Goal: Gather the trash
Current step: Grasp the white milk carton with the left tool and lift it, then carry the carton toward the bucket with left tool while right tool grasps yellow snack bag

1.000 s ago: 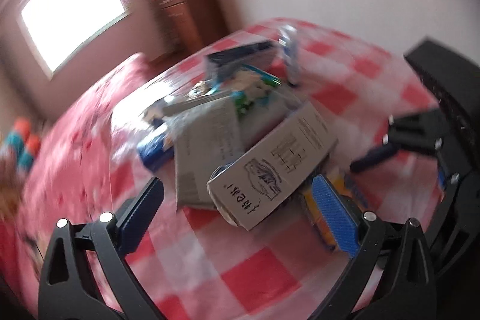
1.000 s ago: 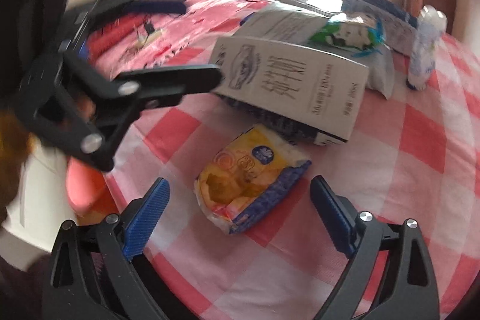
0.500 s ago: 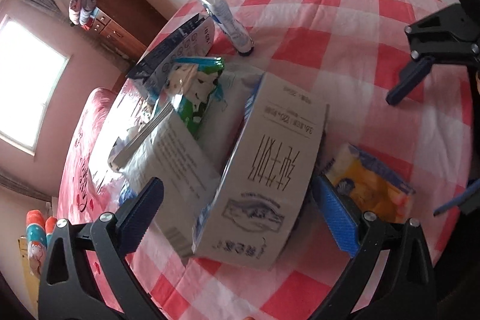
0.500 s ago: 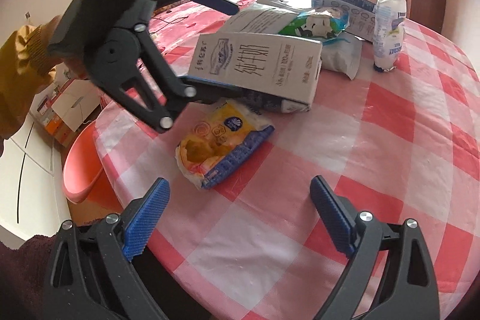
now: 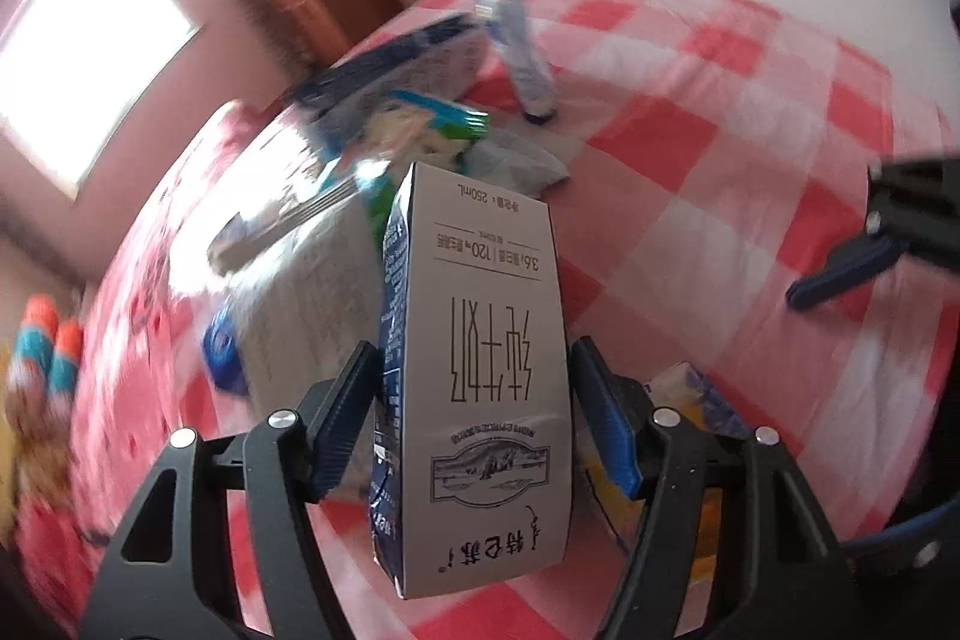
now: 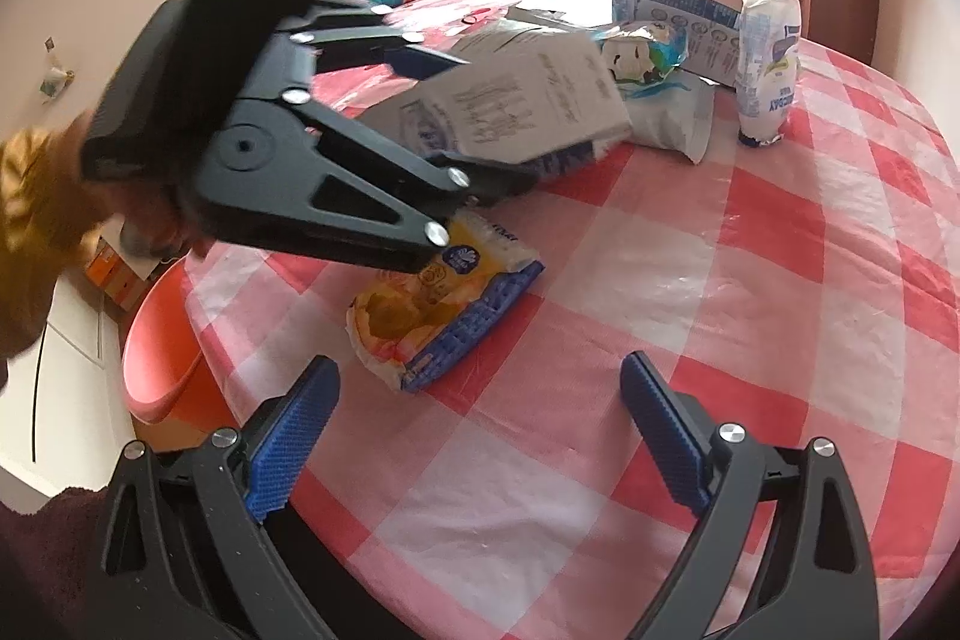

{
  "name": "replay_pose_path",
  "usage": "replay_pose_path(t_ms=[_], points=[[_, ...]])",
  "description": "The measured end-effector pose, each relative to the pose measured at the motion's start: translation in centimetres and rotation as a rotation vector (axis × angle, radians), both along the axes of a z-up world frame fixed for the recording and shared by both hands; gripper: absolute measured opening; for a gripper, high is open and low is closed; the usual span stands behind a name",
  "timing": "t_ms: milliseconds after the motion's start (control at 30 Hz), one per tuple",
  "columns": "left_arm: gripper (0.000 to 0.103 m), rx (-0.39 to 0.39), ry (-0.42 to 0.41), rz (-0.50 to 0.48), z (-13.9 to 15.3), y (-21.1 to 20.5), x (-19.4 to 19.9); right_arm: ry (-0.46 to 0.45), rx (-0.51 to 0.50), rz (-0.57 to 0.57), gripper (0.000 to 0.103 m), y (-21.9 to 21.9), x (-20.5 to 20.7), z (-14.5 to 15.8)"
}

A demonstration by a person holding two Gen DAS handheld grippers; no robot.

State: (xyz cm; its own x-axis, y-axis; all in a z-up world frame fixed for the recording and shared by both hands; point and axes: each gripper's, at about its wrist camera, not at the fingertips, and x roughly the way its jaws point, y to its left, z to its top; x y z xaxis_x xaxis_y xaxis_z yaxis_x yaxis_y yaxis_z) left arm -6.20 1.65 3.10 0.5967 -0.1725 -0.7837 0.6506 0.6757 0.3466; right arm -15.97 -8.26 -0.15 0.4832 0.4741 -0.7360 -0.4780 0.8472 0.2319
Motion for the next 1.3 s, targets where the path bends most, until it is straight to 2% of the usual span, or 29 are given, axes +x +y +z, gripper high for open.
replay_pose_path(t_ms=[67, 133, 200, 367, 433, 633, 900, 1033, 1167, 1300], points=[[0.067, -0.061, 0.010, 0.066, 0.7, 1.3, 0.0, -0.002, 0.001, -0.004, 0.093, 0.2, 0.1, -0.1], [0.067, -0.155, 0.023, 0.150, 1.8, 3.3, -0.4, -0.005, -0.001, -0.005, 0.093, 0.6, 0.3, -0.1], [0.067, -0.213, 0.007, 0.221, 2.7, 5.0, -1.1, -0.008, -0.010, -0.002, 0.093, 1.1, 0.6, -0.1], [0.067, -0.273, -0.045, 0.366, 3.8, 8.8, -2.9, -0.003, -0.016, 0.007, 0.092, 2.5, 1.3, 0.0], [0.067, -0.288, -0.050, 0.428, 3.5, 10.4, -3.5, -0.004, -0.028, 0.019, 0.088, 3.4, 1.5, 0.1], [0.067, -0.318, -0.068, 0.585, 2.7, 16.0, -5.9, -0.014, -0.081, 0.046, 0.088, 6.4, 2.2, 0.1], [0.067, -0.353, -0.049, 0.692, 1.2, 21.0, -8.5, -0.081, -0.245, 0.117, 0.080, 9.7, 1.9, -0.4], [0.067, -0.377, -0.052, 0.726, 0.9, 22.9, -9.7, -0.072, -0.256, 0.126, 0.075, 9.0, 1.6, -0.2], [0.067, -0.396, -0.058, 0.748, 0.8, 24.1, -10.6, -0.066, -0.259, 0.119, 0.063, 7.9, 1.6, 0.1], [0.067, -0.434, -0.047, 0.790, 0.2, 25.6, -11.5, -0.076, -0.252, 0.111, 0.056, 7.6, 1.7, 0.1]])
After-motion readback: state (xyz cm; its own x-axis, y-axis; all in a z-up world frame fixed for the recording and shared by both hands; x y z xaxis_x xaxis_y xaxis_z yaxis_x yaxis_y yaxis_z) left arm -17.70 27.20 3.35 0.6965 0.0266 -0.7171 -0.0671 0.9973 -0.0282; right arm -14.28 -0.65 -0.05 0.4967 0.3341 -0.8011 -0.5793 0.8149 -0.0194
